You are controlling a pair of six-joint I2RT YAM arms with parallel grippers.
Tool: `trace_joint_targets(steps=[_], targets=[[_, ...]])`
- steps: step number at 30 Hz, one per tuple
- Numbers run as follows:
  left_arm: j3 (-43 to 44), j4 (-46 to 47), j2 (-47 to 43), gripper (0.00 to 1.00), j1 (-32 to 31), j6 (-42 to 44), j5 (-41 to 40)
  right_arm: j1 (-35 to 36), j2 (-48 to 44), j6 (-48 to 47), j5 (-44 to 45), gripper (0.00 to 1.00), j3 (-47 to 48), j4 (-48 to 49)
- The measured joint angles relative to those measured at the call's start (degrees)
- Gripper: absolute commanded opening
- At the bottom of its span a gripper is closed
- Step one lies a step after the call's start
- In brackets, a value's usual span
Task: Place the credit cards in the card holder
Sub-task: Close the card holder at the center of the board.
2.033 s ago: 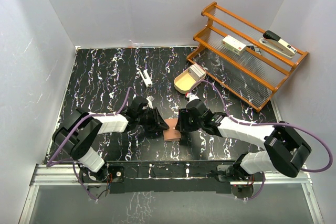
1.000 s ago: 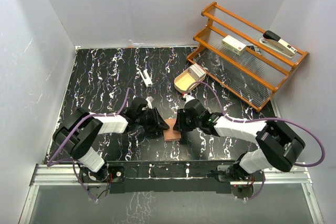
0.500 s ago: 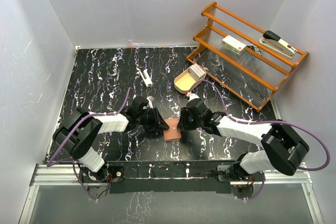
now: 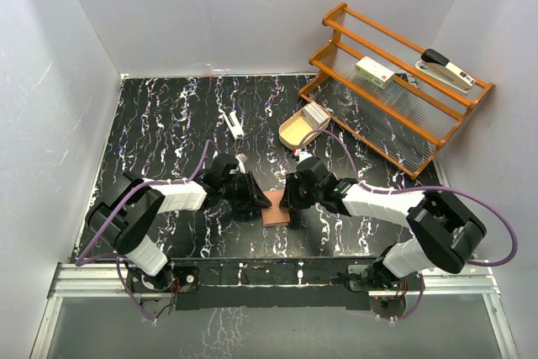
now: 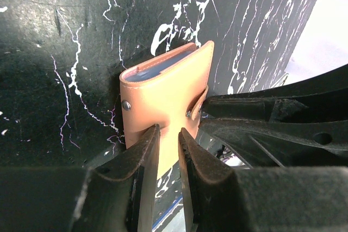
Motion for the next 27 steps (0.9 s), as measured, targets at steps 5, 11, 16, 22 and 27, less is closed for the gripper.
trace_joint_targets(steps=[5,11,16,22,27], targets=[[0.7,-0.8,0.4,0.21,0.0,0.0,0.3,-0.1,0.4,-0.2,-1.3,0.17,0.0,0.9],[0.7,-0.8,0.4,0.21,0.0,0.0,0.3,-0.3,0.9,-0.5,-2.2,0.16,0.0,1.3],[0.7,-0.8,0.4,0.21,0.0,0.0,0.3,-0.3,1.0,-0.7,-2.4,0.15,0.0,1.4],[0.7,-0.9,0.4,0.21,0.0,0.0,0.2,-0.3,0.9,-1.0,-1.8,0.12,1.5,-0.9],[0.7,-0.9,0.4,0.21,0.0,0.0,0.2,-0.8,0.1,-1.2,-0.4,0.11,2.1,-2.3]])
